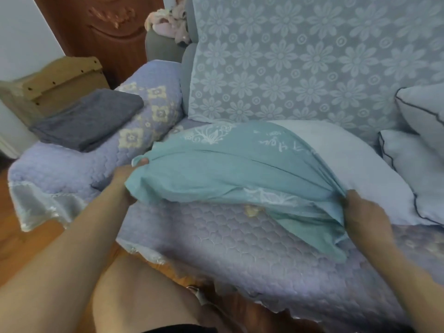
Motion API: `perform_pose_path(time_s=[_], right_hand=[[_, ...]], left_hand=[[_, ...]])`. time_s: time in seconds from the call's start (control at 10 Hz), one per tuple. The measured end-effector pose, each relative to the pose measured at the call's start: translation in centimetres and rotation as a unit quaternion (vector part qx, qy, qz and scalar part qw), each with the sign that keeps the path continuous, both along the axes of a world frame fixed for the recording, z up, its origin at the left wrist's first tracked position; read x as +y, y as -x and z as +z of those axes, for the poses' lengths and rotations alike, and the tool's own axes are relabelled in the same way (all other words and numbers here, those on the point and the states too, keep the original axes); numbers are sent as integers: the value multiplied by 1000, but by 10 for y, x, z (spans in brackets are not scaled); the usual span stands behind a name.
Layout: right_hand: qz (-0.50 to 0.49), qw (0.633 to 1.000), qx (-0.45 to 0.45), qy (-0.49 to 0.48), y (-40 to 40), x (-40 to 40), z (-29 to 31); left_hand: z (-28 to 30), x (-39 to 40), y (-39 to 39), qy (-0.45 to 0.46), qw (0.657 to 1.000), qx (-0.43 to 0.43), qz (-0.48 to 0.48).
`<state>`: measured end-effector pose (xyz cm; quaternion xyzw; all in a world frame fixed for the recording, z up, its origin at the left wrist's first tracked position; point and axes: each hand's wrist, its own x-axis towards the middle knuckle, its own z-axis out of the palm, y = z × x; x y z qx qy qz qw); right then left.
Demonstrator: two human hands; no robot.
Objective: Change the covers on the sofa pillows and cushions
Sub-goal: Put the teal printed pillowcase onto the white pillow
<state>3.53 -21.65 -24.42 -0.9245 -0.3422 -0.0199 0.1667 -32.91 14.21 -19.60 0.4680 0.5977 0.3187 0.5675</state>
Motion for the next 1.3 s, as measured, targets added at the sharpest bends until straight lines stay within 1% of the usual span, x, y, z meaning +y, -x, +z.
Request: perform_pose_path(time_s=[0.1, 0.2, 0.3, 0.4, 0.5, 0.6, 0.7, 0.8, 0.9, 1.0, 1.1, 1.2, 1.3], right_hand=[[-6, 999, 4, -44, 8, 6, 15], [38, 993, 49, -98, 29, 18, 27], [38, 977, 152, -146, 33, 55, 56], [3, 976, 187, -110, 18, 112, 78], [11, 978, 181, -99, 8, 173, 101], [73, 987, 133, -54, 9, 229, 114], [162, 982, 97, 3, 16, 280, 112], [168, 986, 3, 7, -23, 295, 107], [-20, 995, -7, 100, -107, 261, 82], [12, 972, -42, 230, -125, 249, 48], [139, 959, -72, 236, -102, 259, 44], [187, 966, -78, 162, -88, 240, 41], [199, 951, -177, 159, -61, 195, 36]], left_hand=[[-10, -12, 9, 8, 998, 52, -40], [-12, -26, 14, 41, 989, 89, -109], [-14, -38, 12, 46, 979, 150, -128], [-21, -42, 3, -132, 955, 263, -28], [-6, -75, -30, -388, 868, 307, -41], [-3, -92, -76, -457, 784, 376, -186], [5, -88, -123, -471, 741, 419, -231], [-4, -76, -151, -476, 727, 421, -262], [-34, -80, -152, -383, 728, 436, -364], [-28, -88, -158, -308, 717, 468, -415], [2, -70, -167, -440, 721, 452, -286], [13, -39, -159, -457, 773, 397, -188], [21, -4, -156, -500, 782, 337, -160]])
